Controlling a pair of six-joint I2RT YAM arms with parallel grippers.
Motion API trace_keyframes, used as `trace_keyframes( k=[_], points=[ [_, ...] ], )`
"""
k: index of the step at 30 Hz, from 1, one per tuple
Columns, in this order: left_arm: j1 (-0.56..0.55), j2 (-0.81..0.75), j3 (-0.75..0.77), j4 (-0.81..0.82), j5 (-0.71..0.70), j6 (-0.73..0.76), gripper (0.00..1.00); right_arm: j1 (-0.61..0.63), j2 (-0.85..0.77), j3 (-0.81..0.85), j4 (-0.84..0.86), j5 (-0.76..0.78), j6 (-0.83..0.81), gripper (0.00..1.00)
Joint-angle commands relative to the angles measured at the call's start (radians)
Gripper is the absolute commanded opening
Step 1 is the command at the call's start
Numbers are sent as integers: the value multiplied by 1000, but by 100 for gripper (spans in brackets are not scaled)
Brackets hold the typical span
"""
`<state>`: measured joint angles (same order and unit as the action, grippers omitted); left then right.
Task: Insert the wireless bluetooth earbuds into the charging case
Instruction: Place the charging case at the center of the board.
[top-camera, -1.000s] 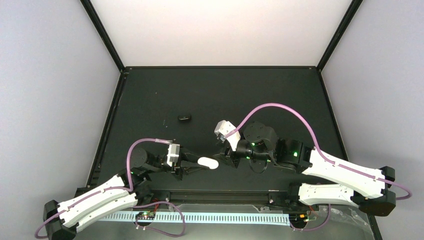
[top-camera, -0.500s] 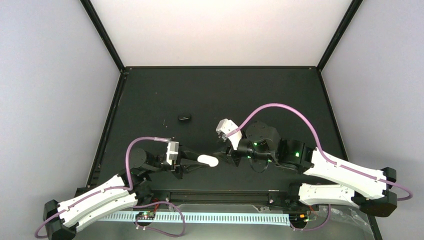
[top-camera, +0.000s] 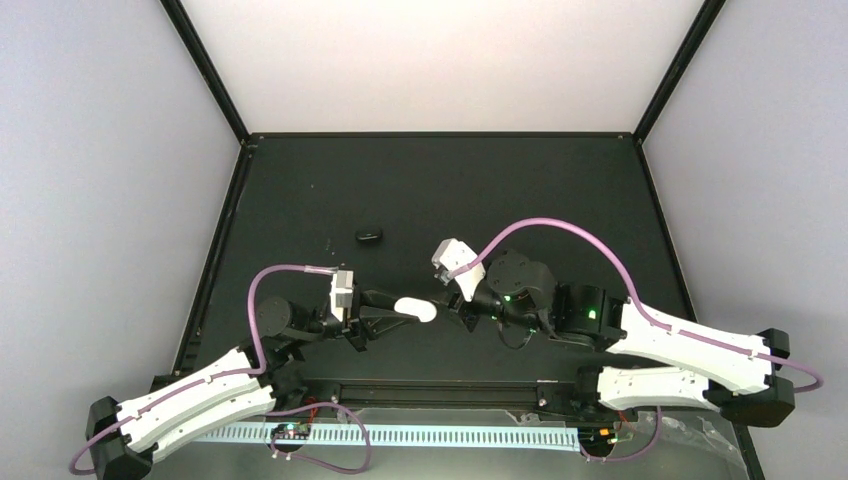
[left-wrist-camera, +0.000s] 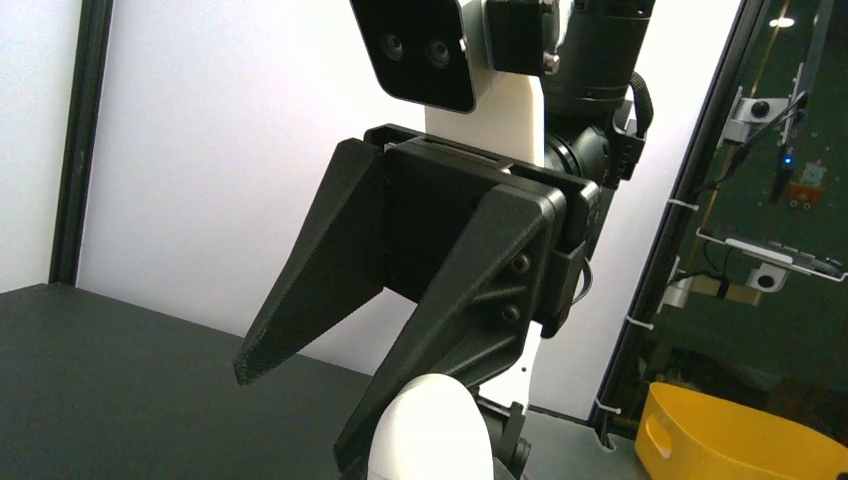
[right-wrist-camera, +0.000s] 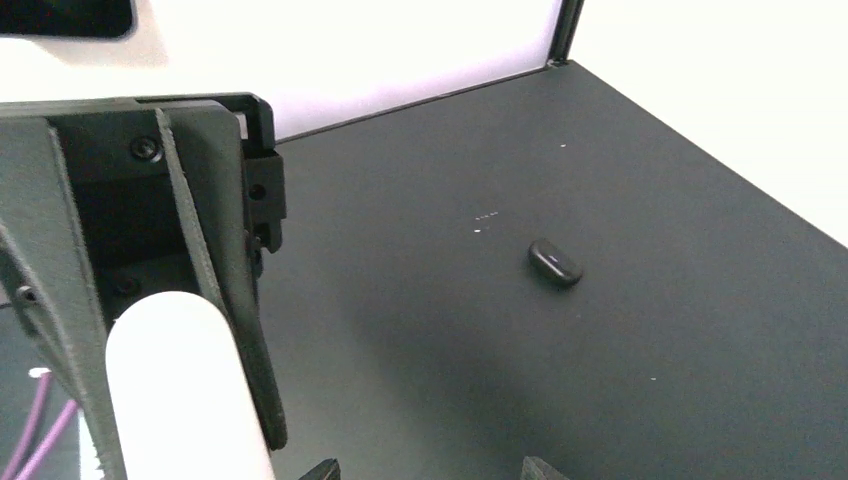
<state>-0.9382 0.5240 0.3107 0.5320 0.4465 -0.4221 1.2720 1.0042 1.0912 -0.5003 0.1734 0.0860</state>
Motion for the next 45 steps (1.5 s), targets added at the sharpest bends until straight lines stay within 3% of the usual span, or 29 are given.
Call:
trace_keyframes(
  k=[1,16,28,30,32,34,36,41,45],
  points=[
    [-5,4,18,38,-56,-21,1,52,29,10,-1,106,-35,47],
    [-5,-69,-3,-49,-128,8,2,56,-85,6,28,177,-38,60],
    [-5,-64,-4,-60,-137,15,2,56,-88,9,120,222,-20,63],
    [-5,-64,-4,-91,-182,16,2,56,-87,-5,137,251,-16,64],
    [-4,-57,-14,-149,-337,-6,1,51,-95,-41,164,311,5,64],
    [2,-38,-47,-154,-487,-41,2,10,-121,-96,192,322,52,63],
    [16,-11,-51,-178,-546,-75,1,-44,-152,-152,212,301,123,64],
    [84,138,13,-231,-514,-119,2,-213,-221,-293,218,185,259,64],
    [157,316,91,-214,-421,-145,2,-270,-267,-374,208,190,321,64]
  ],
)
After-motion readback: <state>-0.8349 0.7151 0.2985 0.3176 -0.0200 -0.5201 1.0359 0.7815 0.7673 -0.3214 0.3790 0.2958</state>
